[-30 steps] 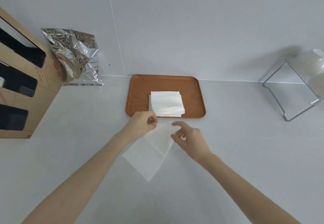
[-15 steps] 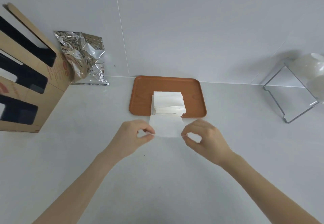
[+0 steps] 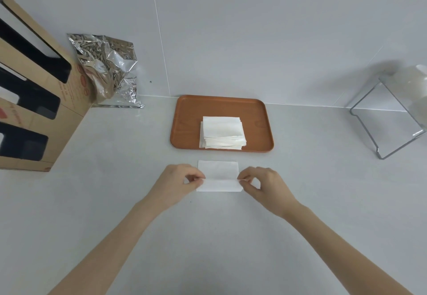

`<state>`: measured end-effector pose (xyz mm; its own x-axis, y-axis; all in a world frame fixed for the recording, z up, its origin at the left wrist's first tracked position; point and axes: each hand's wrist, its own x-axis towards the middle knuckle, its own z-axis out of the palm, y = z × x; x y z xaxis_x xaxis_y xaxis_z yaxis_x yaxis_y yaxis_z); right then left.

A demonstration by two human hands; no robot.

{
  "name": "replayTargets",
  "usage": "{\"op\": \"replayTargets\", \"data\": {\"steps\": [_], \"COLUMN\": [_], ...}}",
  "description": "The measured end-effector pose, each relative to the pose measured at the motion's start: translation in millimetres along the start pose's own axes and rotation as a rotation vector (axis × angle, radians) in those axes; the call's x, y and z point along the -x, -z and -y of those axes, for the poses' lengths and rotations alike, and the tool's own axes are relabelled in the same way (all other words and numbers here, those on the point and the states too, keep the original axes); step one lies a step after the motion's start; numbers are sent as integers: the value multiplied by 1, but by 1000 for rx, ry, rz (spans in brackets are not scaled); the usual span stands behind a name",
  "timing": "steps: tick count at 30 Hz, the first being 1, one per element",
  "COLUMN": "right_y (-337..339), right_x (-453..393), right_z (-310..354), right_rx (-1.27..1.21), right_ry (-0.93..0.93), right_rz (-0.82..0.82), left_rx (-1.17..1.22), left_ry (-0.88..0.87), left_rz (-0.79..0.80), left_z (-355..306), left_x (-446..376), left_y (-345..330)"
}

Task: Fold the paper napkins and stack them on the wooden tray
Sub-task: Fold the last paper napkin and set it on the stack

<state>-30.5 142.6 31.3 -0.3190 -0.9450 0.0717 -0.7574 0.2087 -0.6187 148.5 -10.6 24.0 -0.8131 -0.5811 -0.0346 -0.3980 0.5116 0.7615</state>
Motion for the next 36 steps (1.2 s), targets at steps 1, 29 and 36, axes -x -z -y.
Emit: {"op": "replayTargets", "data": {"steps": [1,29,36], "right_y": [2,-35,-56], "right_x": [-6,-9,-6], "right_z": [0,-40,-48], "right_rx": [-11,404,593], "right_ry": [-10,198,253], "right_rz": [-18,165,21], "left_rx": [8,-307,-388], "left_ry": [6,-156,-232], "left_rz": [-13,34,-102], "left_z": [0,42,52], "left_x": [-7,-3,-2], "left_y": [3,-30,-39]}}
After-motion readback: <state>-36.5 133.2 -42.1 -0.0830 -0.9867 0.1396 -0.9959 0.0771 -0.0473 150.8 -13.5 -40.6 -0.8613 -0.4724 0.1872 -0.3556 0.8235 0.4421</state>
